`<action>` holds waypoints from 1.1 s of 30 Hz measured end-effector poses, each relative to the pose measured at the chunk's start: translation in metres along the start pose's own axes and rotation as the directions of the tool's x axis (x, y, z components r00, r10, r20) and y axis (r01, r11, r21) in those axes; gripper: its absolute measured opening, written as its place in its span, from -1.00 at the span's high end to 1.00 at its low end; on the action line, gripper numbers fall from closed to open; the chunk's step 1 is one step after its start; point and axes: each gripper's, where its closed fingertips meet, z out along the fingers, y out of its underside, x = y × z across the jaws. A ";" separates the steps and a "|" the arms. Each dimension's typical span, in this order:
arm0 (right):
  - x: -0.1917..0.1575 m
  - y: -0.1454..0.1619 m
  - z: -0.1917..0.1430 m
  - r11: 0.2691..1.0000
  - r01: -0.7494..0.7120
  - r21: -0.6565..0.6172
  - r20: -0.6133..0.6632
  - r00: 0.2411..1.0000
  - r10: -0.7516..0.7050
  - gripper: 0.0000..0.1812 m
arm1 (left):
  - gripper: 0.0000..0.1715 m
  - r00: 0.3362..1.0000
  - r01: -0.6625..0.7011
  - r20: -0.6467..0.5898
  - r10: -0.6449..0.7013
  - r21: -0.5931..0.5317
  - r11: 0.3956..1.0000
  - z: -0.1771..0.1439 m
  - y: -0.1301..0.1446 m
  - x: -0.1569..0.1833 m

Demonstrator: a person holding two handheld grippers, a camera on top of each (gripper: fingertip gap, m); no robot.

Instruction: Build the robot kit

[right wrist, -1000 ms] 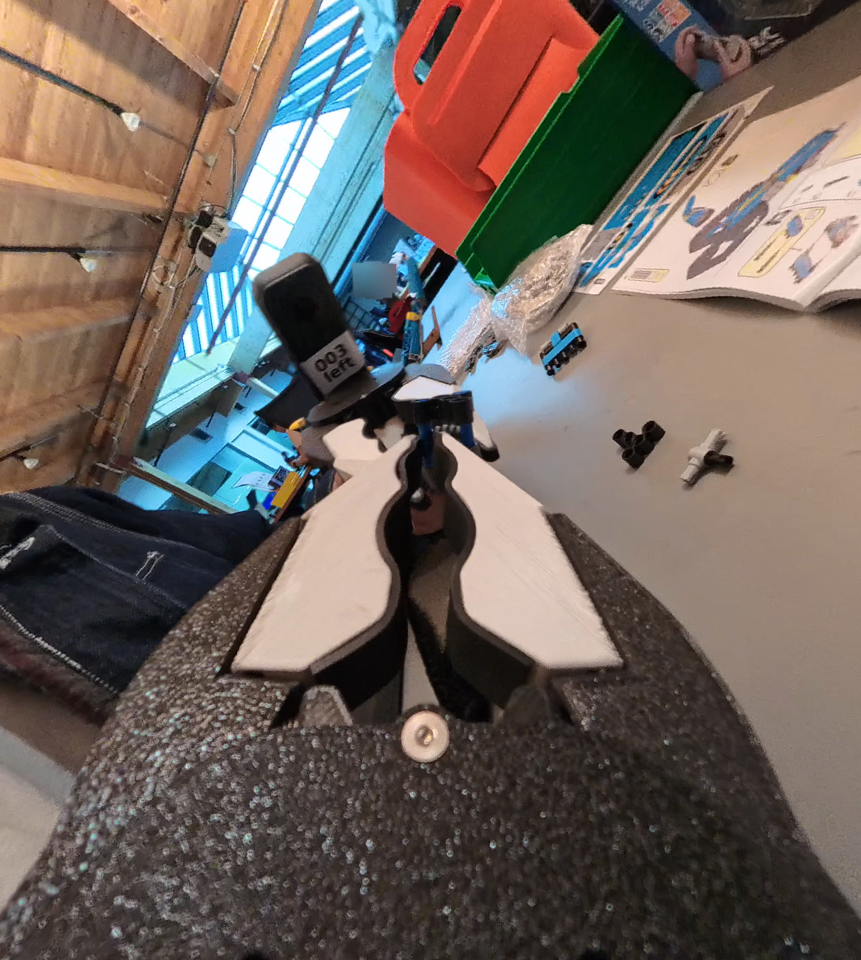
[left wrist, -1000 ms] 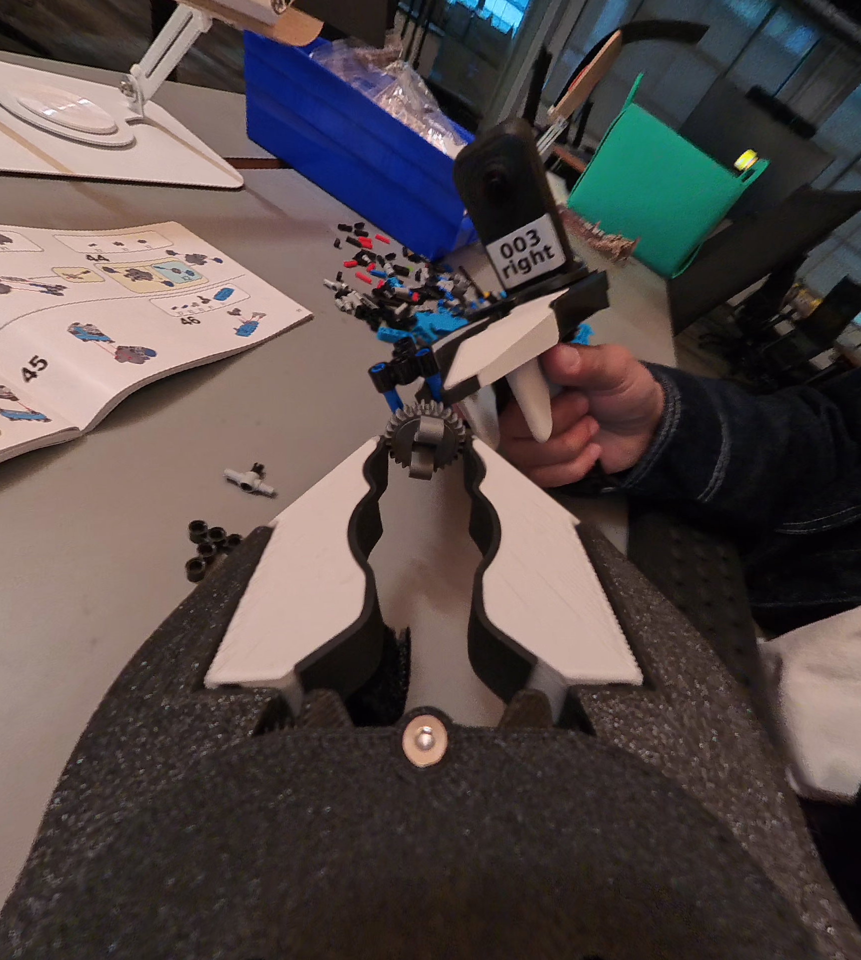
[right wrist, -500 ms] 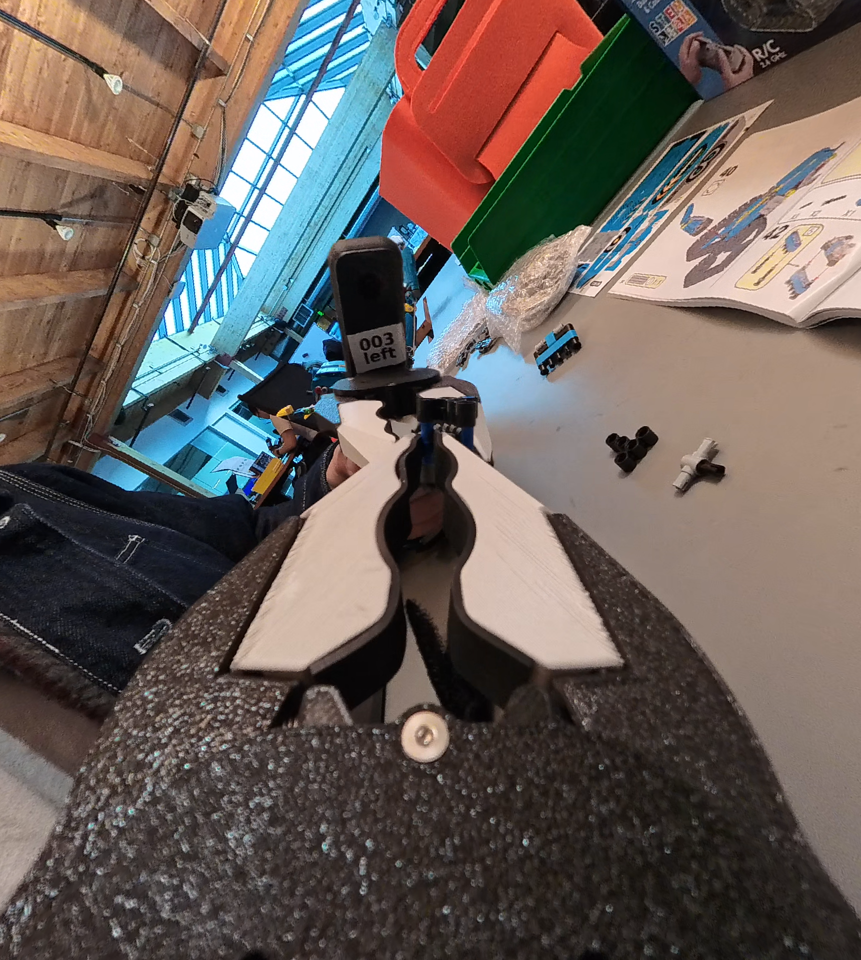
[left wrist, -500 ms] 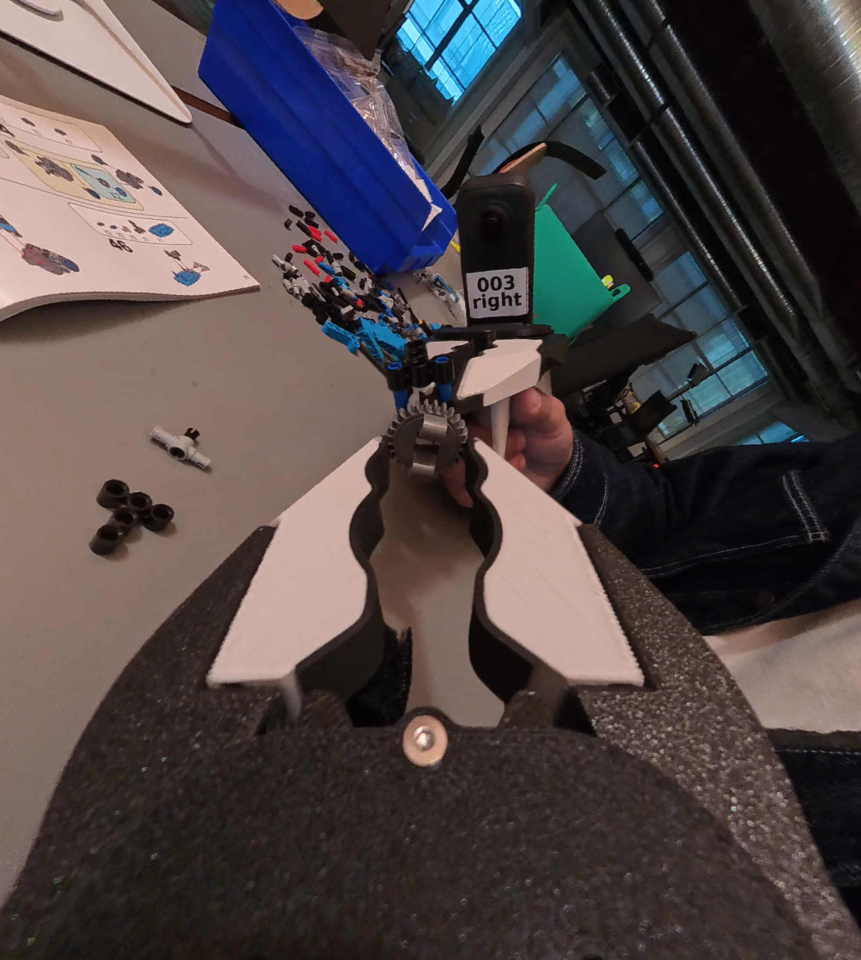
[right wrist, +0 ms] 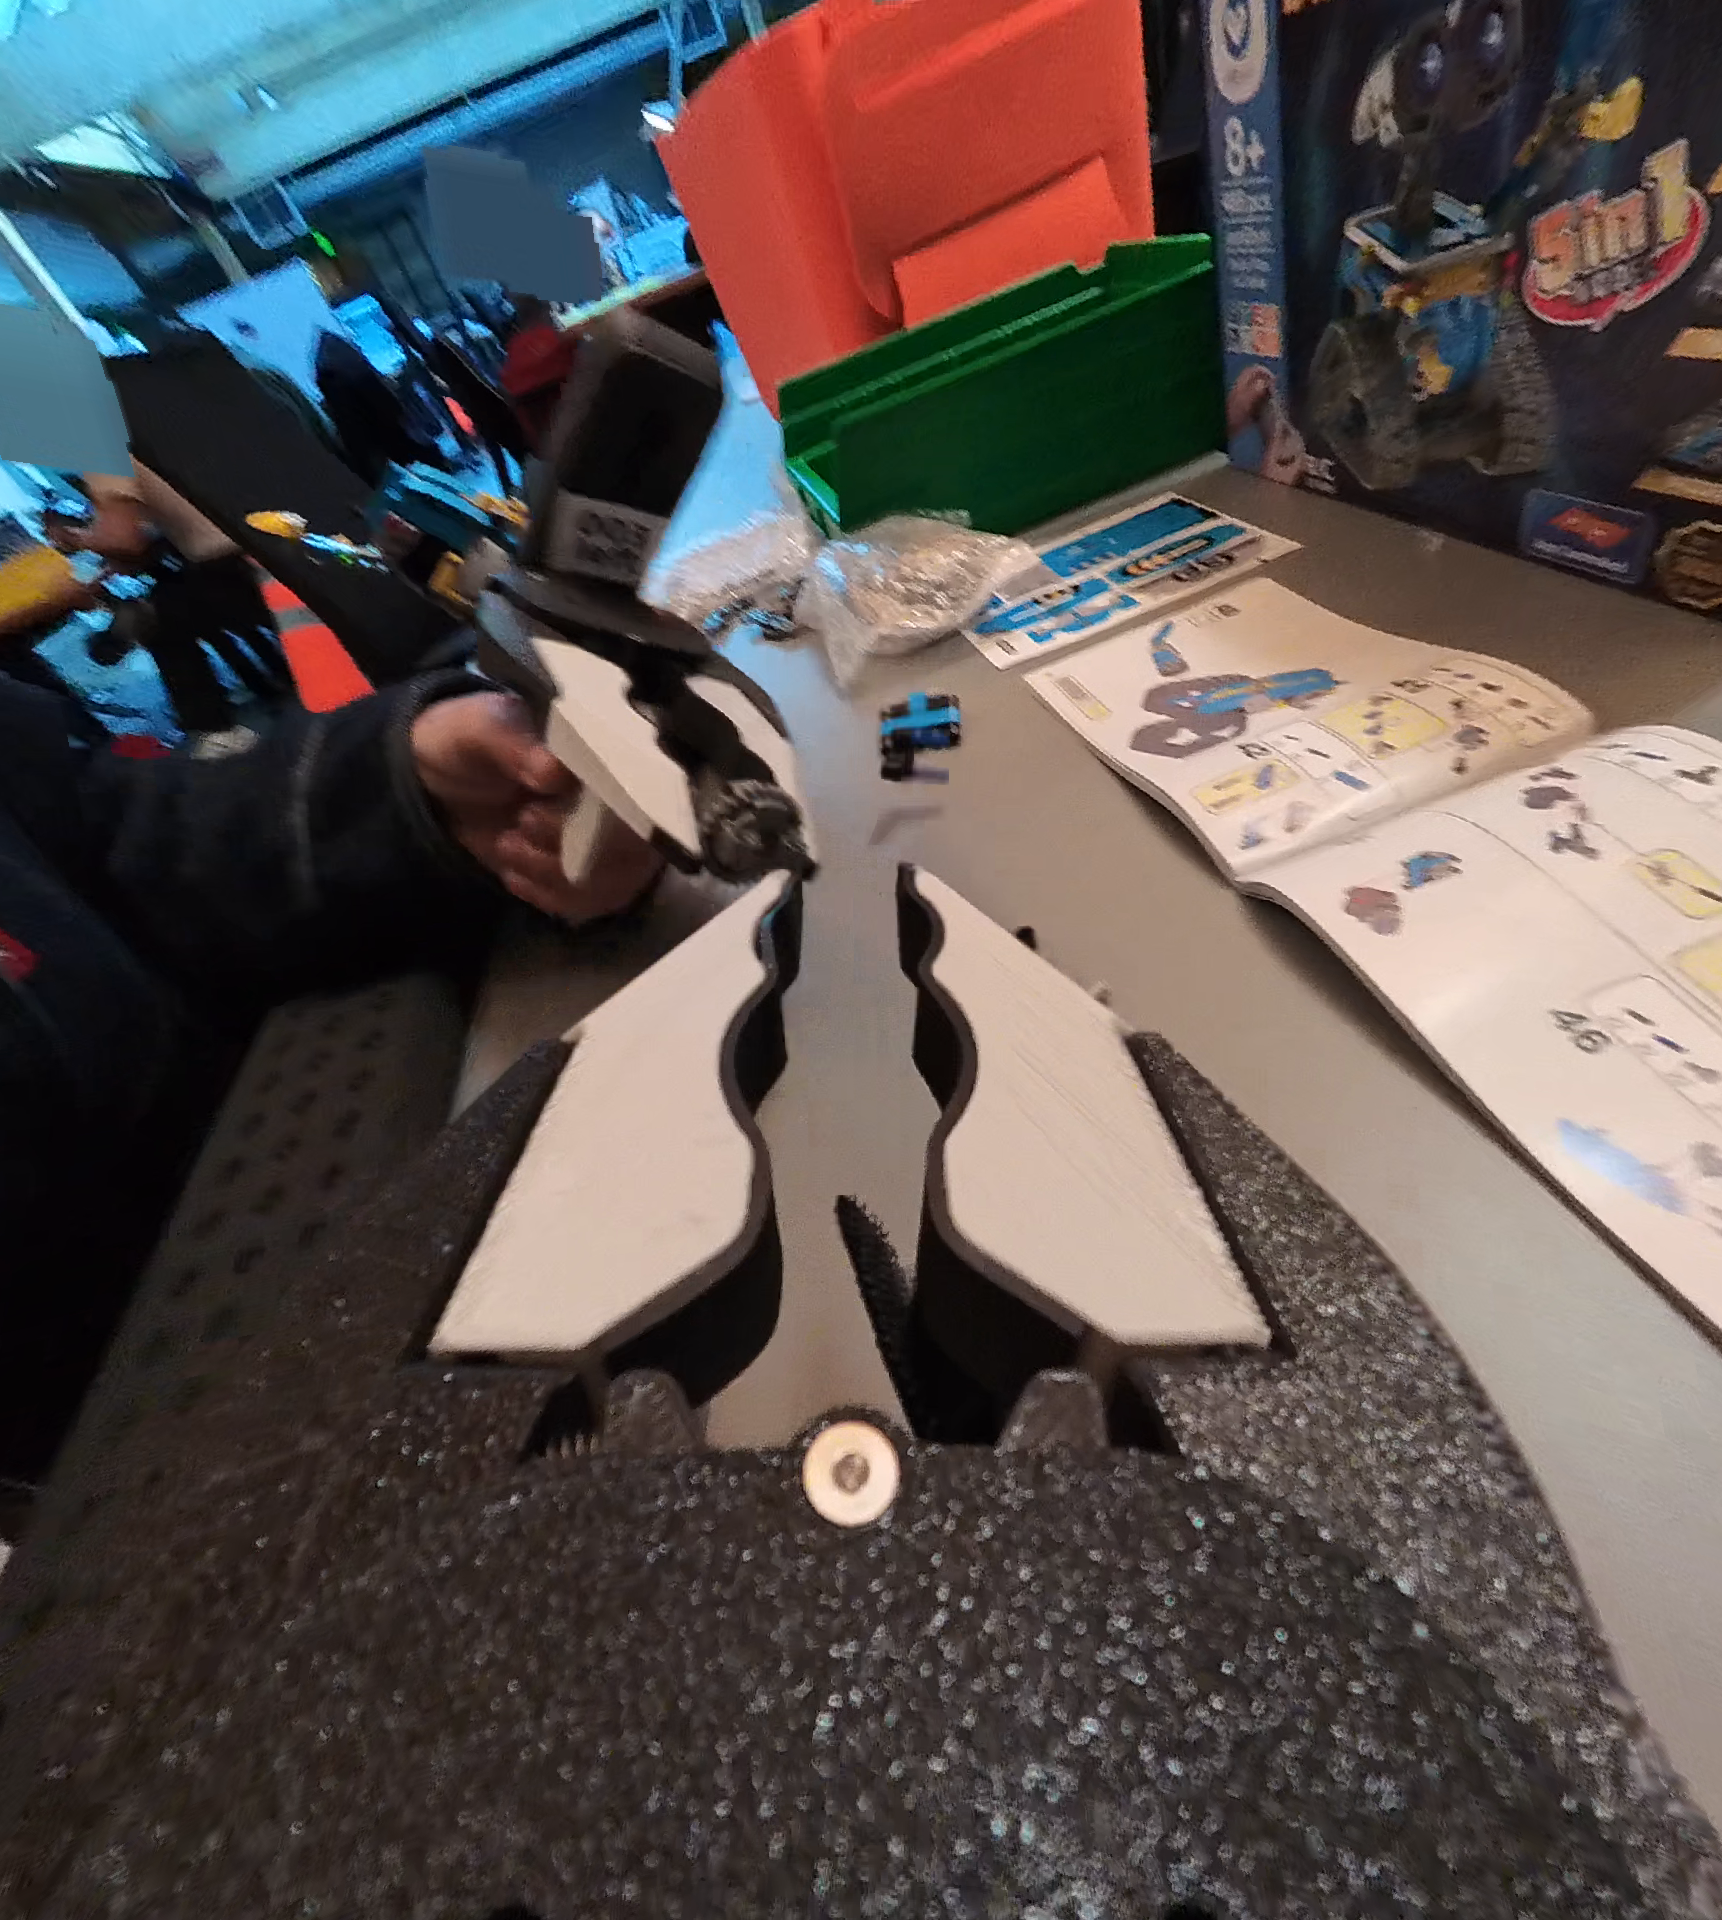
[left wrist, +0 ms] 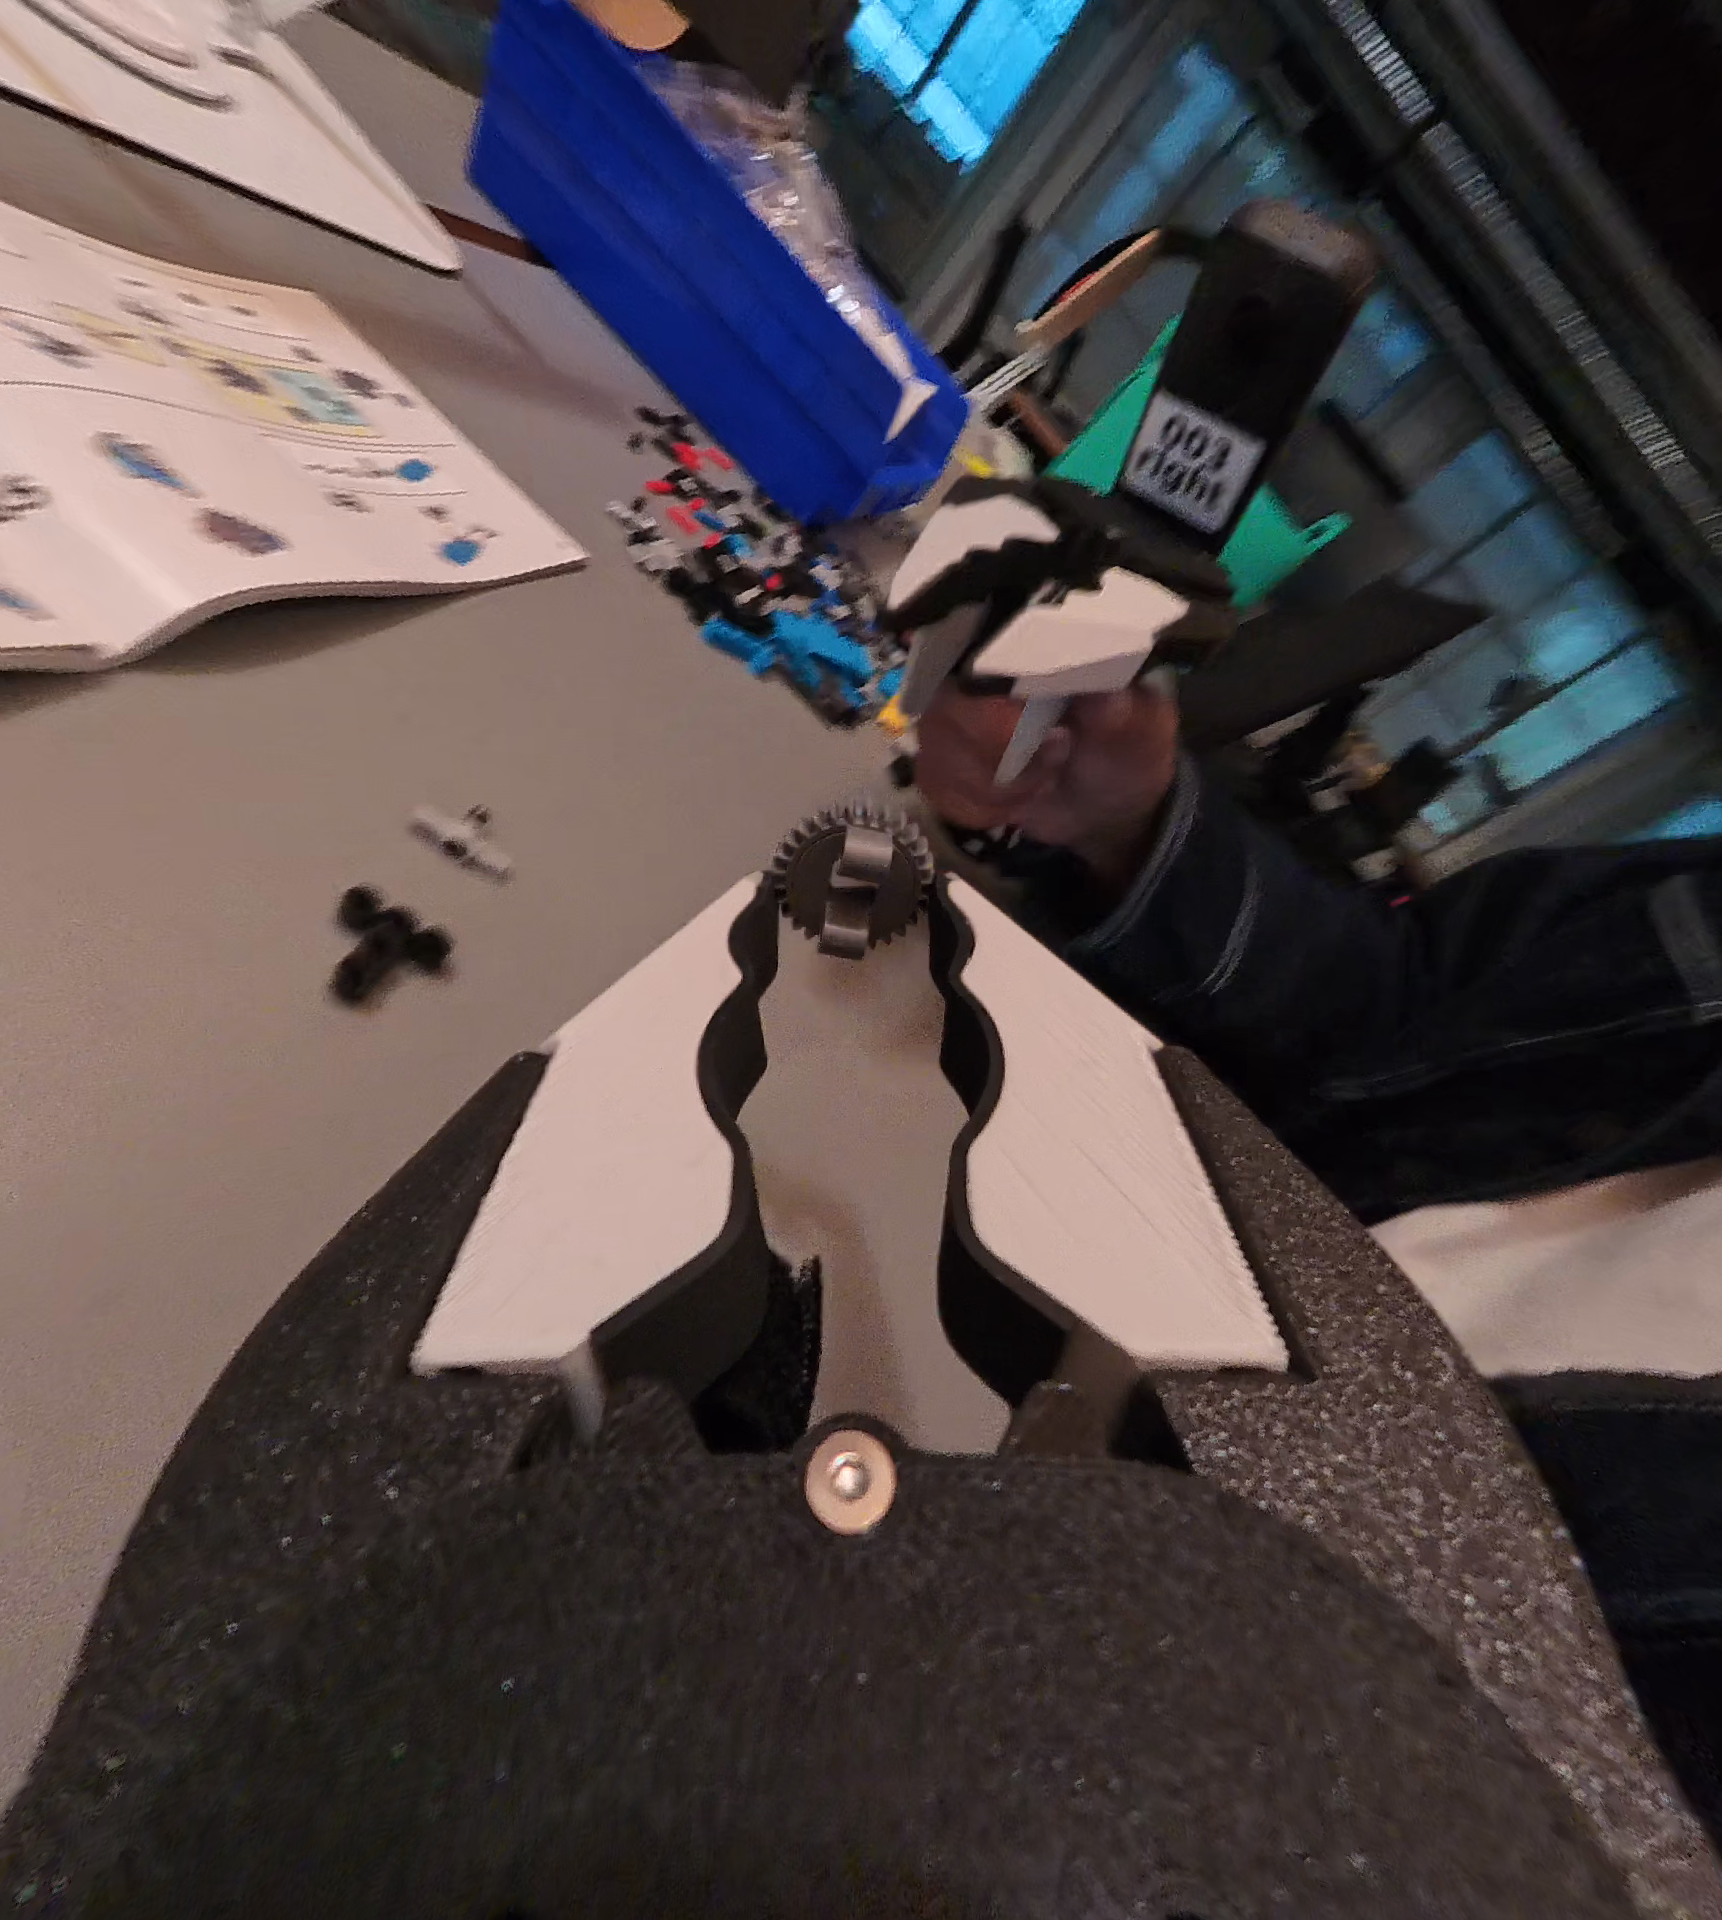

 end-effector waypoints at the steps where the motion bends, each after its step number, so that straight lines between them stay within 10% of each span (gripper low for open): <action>1: 0.003 0.003 0.001 1.000 0.006 -0.014 -0.017 1.000 -0.007 0.80 | 0.66 0.998 -0.030 0.050 0.031 -0.020 0.999 -0.011 0.005 -0.005; 10: -0.010 0.027 0.071 0.976 0.073 -0.203 0.010 0.997 -0.073 0.80 | 0.66 0.742 -0.199 0.578 0.340 -0.294 0.935 -0.130 0.051 -0.062; 16: -0.029 0.013 0.171 0.929 0.159 -0.334 0.106 0.986 -0.131 0.73 | 0.66 0.694 -0.227 0.669 0.266 -0.148 0.963 -0.178 0.033 -0.046; 21: -0.034 0.037 0.245 0.742 0.401 -0.537 0.172 0.913 -0.369 0.61 | 0.66 0.623 -0.222 0.741 0.252 -0.142 0.965 -0.219 0.046 -0.039; 33: -0.040 0.059 0.281 0.783 0.380 -0.493 0.162 0.924 -0.346 0.95 | 0.66 0.655 -0.258 0.711 0.255 -0.107 0.960 -0.221 0.062 -0.027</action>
